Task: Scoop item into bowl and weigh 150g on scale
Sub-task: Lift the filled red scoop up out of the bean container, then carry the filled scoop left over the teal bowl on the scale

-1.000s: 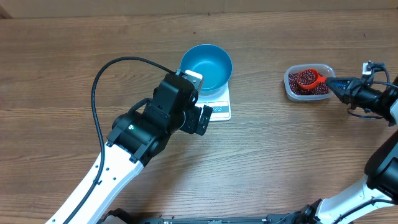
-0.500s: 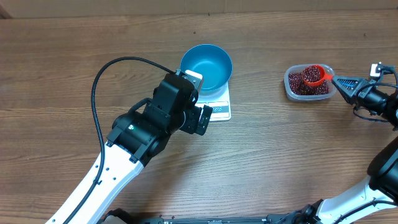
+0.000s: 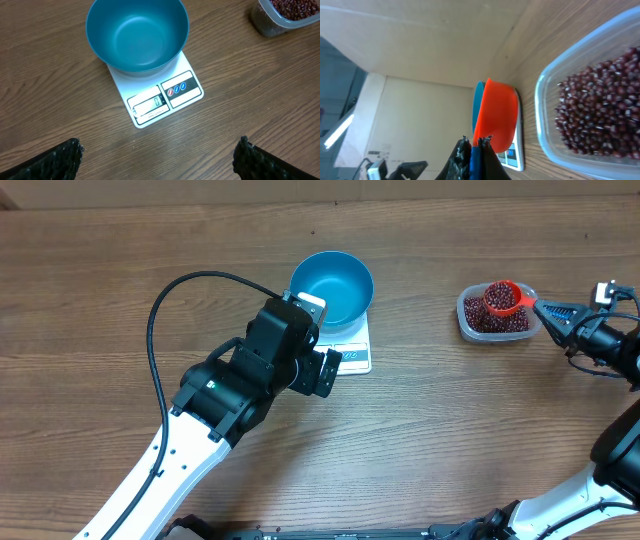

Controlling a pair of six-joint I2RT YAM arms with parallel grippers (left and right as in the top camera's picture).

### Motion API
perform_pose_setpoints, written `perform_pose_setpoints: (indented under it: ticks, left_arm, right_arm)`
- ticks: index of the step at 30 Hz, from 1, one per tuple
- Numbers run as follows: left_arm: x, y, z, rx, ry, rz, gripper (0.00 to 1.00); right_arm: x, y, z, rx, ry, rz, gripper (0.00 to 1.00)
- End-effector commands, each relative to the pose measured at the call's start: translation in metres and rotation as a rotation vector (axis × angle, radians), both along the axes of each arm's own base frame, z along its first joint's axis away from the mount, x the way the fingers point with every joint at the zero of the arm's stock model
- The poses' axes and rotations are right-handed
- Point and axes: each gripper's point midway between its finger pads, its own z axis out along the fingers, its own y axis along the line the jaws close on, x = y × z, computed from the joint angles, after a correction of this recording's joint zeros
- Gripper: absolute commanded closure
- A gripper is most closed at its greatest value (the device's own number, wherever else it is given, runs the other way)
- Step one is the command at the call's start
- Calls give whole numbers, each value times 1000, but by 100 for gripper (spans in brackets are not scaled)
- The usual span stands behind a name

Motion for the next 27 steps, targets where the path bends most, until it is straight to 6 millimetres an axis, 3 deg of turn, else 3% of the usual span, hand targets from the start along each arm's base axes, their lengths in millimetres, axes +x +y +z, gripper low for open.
perform_pose_setpoints:
  ticks: [1, 12, 27]
  left_arm:
    - [1, -2, -1, -2, 4, -7, 0]
    - [1, -2, -1, -2, 4, -7, 0]
    - [1, -2, -1, -2, 4, -7, 1]
  right_arm:
    - [-3, 4, 11, 79, -46, 16, 96]
    - [3, 43, 11, 89, -31, 113, 96]
    - [4, 139, 11, 89, -27, 356, 96]
